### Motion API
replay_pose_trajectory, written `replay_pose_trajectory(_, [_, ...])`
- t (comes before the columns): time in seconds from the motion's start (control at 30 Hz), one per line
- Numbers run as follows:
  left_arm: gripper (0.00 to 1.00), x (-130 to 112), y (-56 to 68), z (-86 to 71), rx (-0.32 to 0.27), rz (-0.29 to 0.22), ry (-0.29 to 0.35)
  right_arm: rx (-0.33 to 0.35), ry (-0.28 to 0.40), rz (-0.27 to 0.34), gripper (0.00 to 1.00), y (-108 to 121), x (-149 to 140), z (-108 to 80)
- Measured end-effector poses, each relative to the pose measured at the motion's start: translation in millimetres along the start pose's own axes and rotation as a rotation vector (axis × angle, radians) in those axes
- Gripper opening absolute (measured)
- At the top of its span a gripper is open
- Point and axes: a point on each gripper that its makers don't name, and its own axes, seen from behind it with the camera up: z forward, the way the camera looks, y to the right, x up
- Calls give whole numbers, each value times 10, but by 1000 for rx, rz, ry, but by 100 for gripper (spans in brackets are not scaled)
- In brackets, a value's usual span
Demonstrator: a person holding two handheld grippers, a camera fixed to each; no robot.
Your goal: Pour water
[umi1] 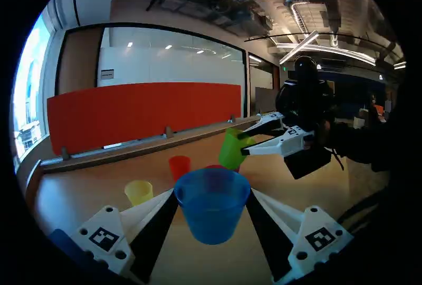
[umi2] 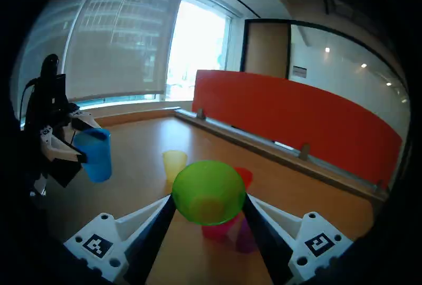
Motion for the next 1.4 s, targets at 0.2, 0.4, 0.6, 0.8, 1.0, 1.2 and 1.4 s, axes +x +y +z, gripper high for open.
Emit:
replay_pose_trajectory(0.2, [87, 29, 39, -50, 2, 1, 6, -8, 72, 10, 91, -132, 71, -114])
replay_pose_trajectory(0.4, [87, 54, 75, -77, 1, 5, 10, -19, 151, 24, 91, -207, 200, -193])
replay_pose_trajectory(0.6, [87, 62, 96, -81, 3, 4, 13, -29, 226, 40, 91, -244, 314, -260])
replay_pose_trajectory(0.8, [87, 60, 93, -83, 5, -3, 17, -32, 292, 45, 91, -290, 444, -321])
replay_pose_trajectory(1.0, [87, 59, 82, -83, 9, -8, 19, -40, 341, 45, 92, -317, 511, -360])
replay_pose_trajectory(1.2, [87, 57, 68, -88, 11, -12, 20, -44, 373, 76, 91, -314, 523, -372])
replay_pose_trajectory(1.4, [87, 57, 52, -91, 12, -21, 24, -41, 388, 84, 91, -302, 572, -414])
